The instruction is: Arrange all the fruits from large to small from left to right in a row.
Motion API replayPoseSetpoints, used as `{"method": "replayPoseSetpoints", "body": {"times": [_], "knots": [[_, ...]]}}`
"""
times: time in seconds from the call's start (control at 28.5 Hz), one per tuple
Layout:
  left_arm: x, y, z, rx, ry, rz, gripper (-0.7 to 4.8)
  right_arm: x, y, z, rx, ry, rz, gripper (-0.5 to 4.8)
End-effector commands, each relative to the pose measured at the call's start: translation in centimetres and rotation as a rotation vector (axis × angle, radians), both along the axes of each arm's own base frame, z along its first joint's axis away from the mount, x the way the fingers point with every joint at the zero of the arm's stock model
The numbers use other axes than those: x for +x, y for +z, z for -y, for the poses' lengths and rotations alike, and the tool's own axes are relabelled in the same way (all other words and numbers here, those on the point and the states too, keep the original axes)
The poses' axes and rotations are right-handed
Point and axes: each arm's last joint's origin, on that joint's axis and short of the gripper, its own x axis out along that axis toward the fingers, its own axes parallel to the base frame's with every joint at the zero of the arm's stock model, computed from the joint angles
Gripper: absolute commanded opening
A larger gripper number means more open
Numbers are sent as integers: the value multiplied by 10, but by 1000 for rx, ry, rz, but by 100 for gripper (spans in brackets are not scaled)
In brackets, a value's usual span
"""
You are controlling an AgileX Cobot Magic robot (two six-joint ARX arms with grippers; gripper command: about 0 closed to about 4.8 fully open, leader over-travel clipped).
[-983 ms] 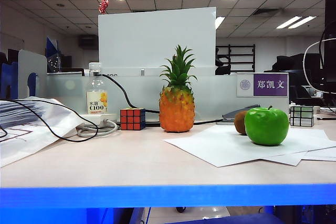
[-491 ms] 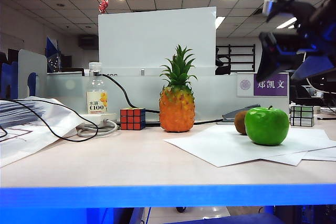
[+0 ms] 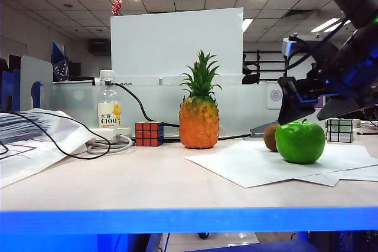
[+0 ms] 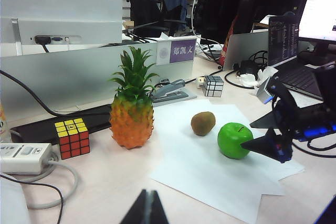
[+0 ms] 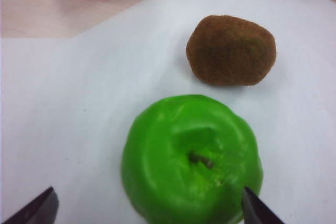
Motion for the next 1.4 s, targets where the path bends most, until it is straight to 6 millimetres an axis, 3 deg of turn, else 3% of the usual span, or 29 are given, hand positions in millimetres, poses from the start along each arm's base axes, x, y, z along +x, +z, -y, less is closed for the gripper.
{"method": "replayPoseSetpoints", "body": {"times": [0.04,0.81,1.12,1.16,1.26,1.4], "knots": [[-1,4,0,4,-6,29,-5,8,-2,-1,-15,-32,57,479],[-1,5,0,3,-7,44,-5,27,-34,-3,-54,-100,63,479],[-1,5,1,5,-49,41,-5,27,-36,-3,-56,-100,54,479],[-1,4,1,5,-50,35,-5,27,-36,-3,-56,-100,54,462],[-1,1,1,5,-48,4,-5,27,-36,-3,-56,-99,54,326],[-1,-6,1,39,-48,-42,-5,27,-37,-3,-55,-95,53,-1]]}}
